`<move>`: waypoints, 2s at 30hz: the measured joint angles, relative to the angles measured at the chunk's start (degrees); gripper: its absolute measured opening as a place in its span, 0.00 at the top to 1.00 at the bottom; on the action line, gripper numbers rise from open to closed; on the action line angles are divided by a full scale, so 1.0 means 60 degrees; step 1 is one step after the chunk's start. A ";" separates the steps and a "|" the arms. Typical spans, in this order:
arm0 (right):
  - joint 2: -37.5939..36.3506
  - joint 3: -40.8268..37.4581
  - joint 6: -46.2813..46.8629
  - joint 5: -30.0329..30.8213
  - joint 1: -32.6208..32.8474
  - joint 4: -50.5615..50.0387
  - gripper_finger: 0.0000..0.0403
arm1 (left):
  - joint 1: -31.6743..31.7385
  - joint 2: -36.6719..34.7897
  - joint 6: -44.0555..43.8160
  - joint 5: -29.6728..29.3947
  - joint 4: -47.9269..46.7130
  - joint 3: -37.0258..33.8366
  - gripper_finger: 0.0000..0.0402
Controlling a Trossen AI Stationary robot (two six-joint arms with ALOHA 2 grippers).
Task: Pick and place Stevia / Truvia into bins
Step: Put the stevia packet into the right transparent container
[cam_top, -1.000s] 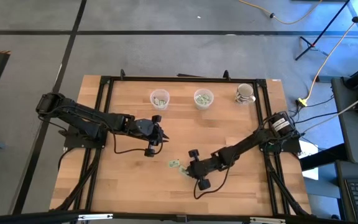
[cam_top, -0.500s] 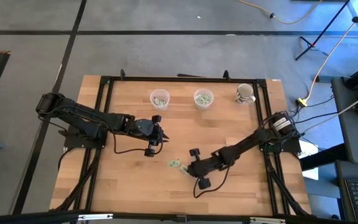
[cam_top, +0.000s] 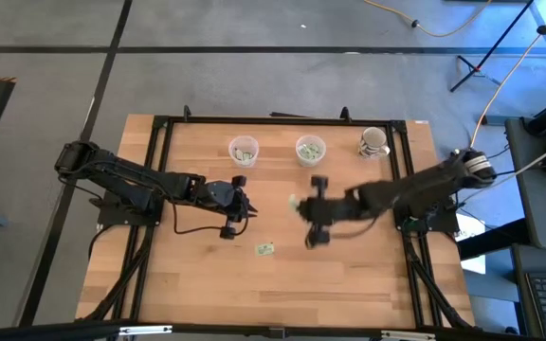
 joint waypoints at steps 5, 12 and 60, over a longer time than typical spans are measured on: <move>-0.0465 0.0292 -0.0350 0.0240 -0.1623 -0.0738 0.99 | -0.0004 0.0000 0.0006 0.0330 0.0002 0.0000 0.89; -0.0129 0.0283 -0.1429 0.0209 -0.4057 -0.0898 0.99 | -0.0004 0.0000 0.0000 0.0685 0.0013 0.0000 0.86; 0.2067 0.0275 -0.1038 -0.3573 -0.1018 0.2114 0.65 | -0.1209 0.0499 0.0477 0.0635 0.0598 -0.0004 0.71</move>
